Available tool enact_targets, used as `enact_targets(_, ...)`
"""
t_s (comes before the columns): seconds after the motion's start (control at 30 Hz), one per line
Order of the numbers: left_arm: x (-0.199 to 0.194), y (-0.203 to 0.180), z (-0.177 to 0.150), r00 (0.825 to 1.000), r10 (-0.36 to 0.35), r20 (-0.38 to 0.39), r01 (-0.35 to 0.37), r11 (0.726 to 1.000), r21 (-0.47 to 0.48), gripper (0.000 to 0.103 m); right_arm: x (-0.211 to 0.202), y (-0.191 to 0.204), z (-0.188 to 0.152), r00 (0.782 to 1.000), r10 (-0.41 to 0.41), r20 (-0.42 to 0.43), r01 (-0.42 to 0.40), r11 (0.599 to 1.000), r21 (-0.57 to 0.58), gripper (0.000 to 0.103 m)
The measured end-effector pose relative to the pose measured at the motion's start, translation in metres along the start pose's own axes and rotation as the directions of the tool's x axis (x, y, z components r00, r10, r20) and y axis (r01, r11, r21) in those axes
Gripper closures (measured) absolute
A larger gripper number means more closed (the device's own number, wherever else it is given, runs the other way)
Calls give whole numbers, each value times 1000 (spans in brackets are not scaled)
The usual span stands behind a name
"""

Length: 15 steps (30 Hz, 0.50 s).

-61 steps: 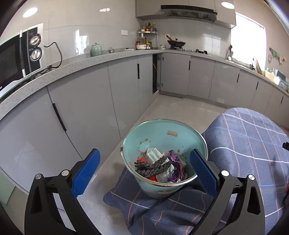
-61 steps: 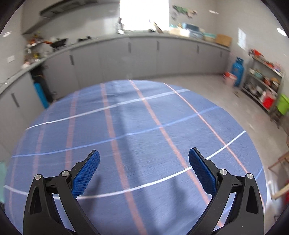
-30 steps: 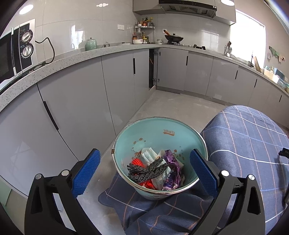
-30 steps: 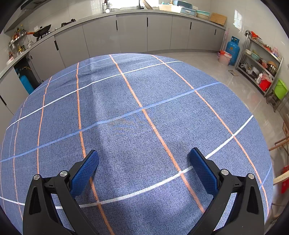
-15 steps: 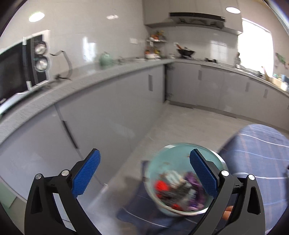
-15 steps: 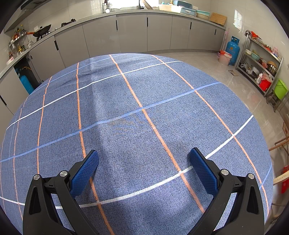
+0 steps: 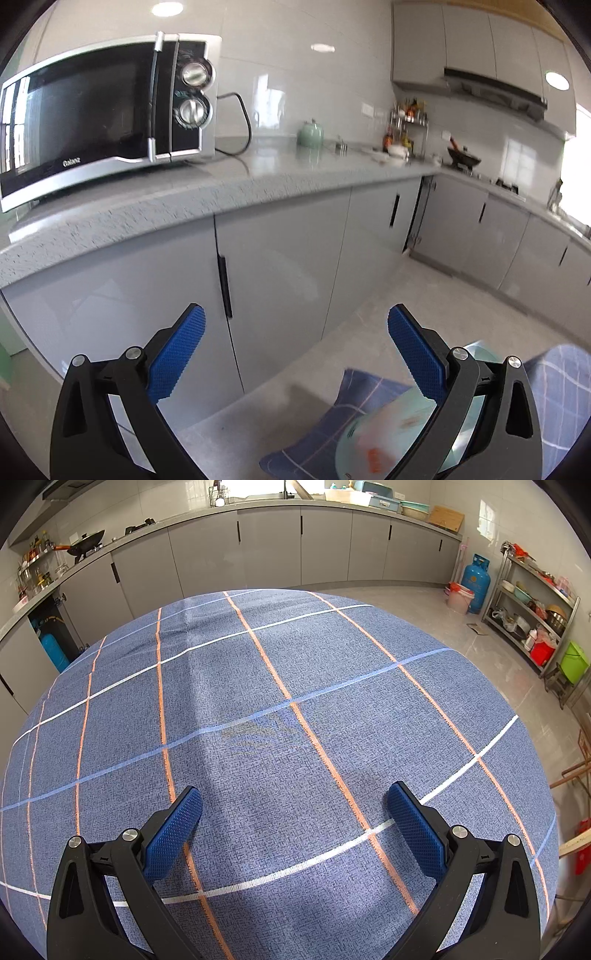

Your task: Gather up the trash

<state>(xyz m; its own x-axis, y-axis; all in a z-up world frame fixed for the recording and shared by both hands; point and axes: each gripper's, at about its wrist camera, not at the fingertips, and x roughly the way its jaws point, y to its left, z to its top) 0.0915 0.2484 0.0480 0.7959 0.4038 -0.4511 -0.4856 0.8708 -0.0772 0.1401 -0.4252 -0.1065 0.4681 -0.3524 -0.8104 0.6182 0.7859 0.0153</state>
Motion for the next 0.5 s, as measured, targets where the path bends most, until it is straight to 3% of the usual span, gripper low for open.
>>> enact_targets(0.17, -17, -4, 5, 999, -28, 36, 28, 1000, -3, 6, 0, 0, 0, 1000, 0, 0, 0, 1000, 0, 4)
enact_targets(0.5, -22, -60, -23, 981, -180, -68, 186, 978, 90, 6, 0, 0, 0, 1000, 0, 0, 0, 1000, 1, 4)
